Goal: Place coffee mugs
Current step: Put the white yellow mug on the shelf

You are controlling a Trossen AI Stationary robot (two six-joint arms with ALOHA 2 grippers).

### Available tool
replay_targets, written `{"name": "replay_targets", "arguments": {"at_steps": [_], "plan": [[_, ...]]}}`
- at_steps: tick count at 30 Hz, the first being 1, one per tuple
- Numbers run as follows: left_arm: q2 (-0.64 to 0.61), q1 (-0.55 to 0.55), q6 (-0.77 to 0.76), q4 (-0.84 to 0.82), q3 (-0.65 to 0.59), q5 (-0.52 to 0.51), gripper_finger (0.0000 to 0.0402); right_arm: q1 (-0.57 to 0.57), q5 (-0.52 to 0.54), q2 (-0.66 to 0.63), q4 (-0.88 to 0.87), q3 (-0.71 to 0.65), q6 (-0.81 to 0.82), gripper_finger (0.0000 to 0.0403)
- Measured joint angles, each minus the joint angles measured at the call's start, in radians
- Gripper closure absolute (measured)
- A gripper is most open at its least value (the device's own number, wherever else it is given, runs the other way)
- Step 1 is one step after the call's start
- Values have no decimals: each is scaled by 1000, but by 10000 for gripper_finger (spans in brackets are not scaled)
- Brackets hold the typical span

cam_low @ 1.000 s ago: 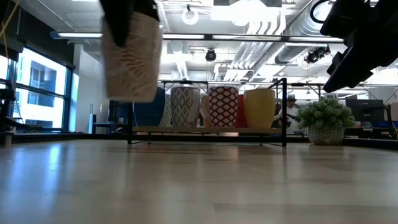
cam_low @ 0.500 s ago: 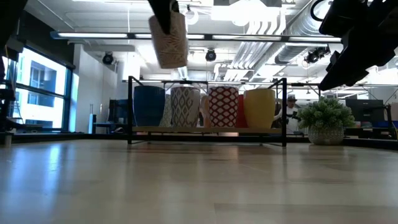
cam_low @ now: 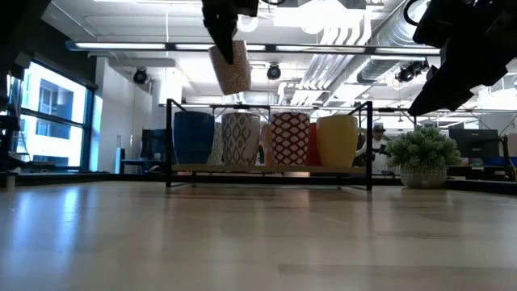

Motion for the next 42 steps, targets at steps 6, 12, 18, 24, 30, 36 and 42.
{"name": "replay_targets", "arguments": {"at_steps": [6,12,18,24,30,36,42], "plan": [[8,70,71,83,1,17,394,0,3,0,0,0,29,324],[55,112,127,92,0,28,394,0,4,0,2,0,48,324],[100,146,172,125,0,49,394,0,5,0,8,0,70,324],[128,188,206,140,0,81,394,0,5,0,13,0,96,324],[143,229,231,166,0,128,394,0,14,0,24,0,104,324],[176,243,260,171,0,133,394,0,18,0,45,0,104,324],[224,240,286,200,0,142,394,0,25,0,49,0,104,324]]}}
